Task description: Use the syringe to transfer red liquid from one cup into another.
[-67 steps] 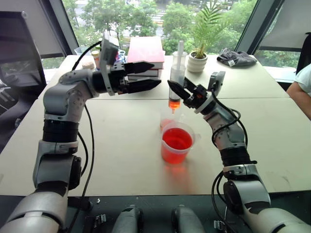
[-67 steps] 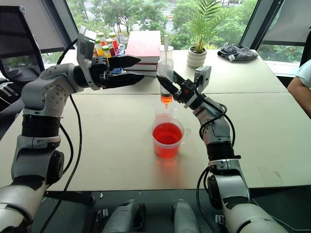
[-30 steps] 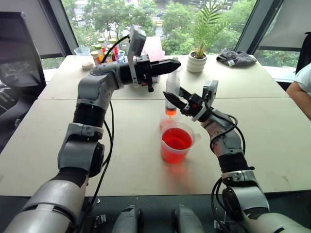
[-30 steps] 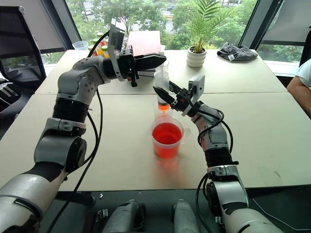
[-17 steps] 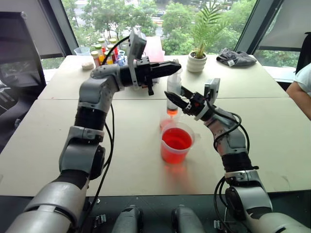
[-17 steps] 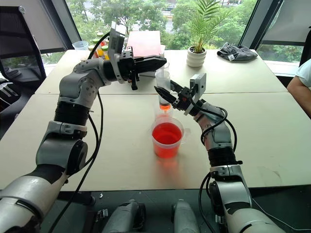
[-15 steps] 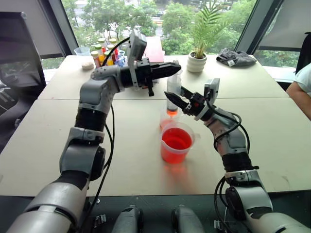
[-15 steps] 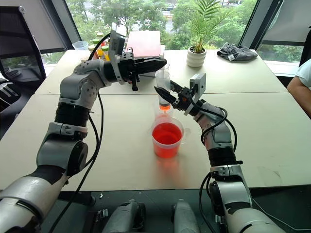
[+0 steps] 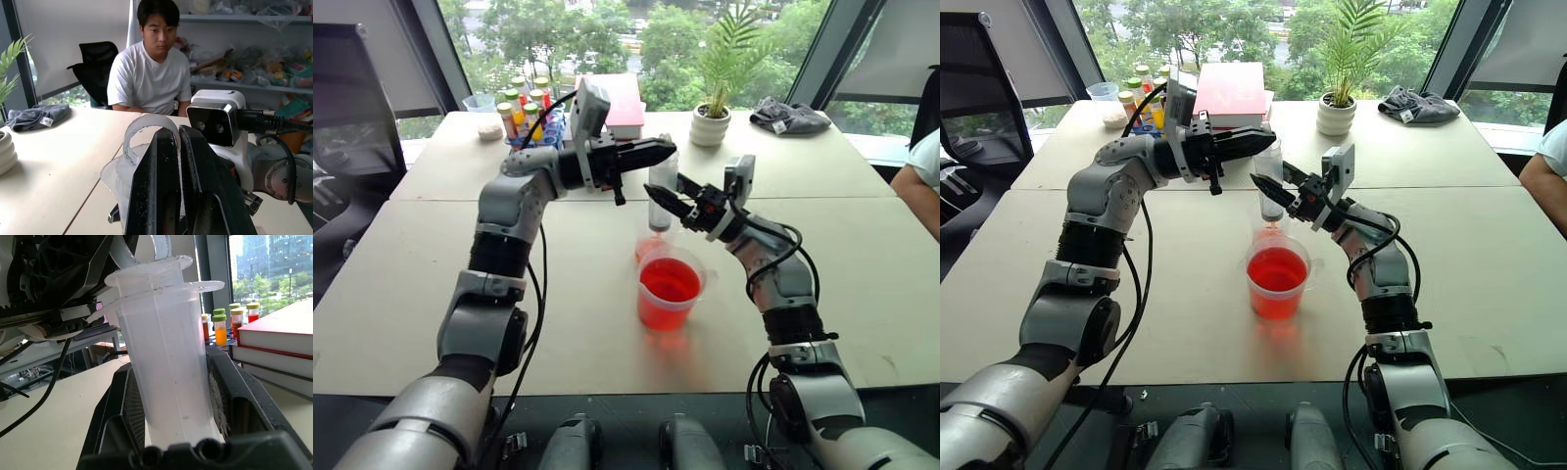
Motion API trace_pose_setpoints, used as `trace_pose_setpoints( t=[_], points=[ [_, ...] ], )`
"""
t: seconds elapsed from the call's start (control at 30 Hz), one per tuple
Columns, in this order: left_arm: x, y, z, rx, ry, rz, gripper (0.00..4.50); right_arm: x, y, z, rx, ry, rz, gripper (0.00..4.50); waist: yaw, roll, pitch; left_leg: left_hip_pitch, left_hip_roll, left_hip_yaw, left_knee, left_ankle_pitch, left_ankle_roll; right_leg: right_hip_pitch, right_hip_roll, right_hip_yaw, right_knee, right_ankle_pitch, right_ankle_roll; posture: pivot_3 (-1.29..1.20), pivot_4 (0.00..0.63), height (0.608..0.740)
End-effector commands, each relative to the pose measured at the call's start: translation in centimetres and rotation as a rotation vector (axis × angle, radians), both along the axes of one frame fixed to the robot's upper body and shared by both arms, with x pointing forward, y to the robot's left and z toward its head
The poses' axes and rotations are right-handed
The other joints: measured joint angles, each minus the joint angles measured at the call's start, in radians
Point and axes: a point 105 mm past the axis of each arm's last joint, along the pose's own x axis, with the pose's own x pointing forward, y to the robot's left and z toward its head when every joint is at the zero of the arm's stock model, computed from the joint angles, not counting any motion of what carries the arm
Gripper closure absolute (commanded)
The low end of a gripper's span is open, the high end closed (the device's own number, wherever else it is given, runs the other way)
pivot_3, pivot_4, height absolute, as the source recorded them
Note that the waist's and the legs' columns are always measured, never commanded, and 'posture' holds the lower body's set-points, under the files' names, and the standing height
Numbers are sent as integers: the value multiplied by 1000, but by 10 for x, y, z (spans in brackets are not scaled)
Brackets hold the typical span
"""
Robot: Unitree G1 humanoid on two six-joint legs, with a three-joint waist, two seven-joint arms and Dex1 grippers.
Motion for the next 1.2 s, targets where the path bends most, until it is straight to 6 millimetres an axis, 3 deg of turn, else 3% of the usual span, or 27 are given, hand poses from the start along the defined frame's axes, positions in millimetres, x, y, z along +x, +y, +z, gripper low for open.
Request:
trace_pose_setpoints(
  t=[0.03,0.33,0.43,0.67,0.8,0.9,1.1,1.2],
  points=[
    [-3,-10,-33,104,84,-33,4453,-14,-7,76,121,-233,-3,3043,0,0,0,0,0,0,0,0,0,0,0,0,0,0,0,0,150,740],
    [1,2,-20,101,63,-4,4453,-13,-3,70,111,-204,16,3043,-1,1,1,0,0,0,0,0,0,0,0,0,0,0,0,0,150,740],
    [2,10,-9,82,50,10,3626,-13,0,62,102,-174,28,3043,-2,1,1,0,0,0,-1,0,0,0,0,0,0,0,0,0,150,740],
    [-3,27,12,52,6,33,102,-15,6,49,92,-128,54,3043,-2,1,1,0,0,0,-1,0,0,-1,0,0,0,0,0,0,150,740],
    [-9,41,16,55,-5,38,39,-16,6,49,89,-125,54,3043,-2,1,1,0,0,0,-1,0,0,-1,0,0,0,0,0,0,150,740],
    [-18,56,14,71,-2,47,39,-13,-4,63,96,-127,14,3043,-3,1,1,0,0,0,-1,0,0,-1,-1,0,0,0,0,0,150,740],
    [-28,67,1,98,22,80,39,-9,-44,89,37,31,-182,3043,5,1,1,0,0,-1,-1,0,0,-1,-5,0,0,0,0,0,150,740],
    [-33,69,-5,104,38,80,39,-17,-64,82,-80,210,-261,3043,5,1,1,-1,0,-2,-2,0,-1,-1,-8,0,-1,-1,-2,0,150,740]
  ],
)
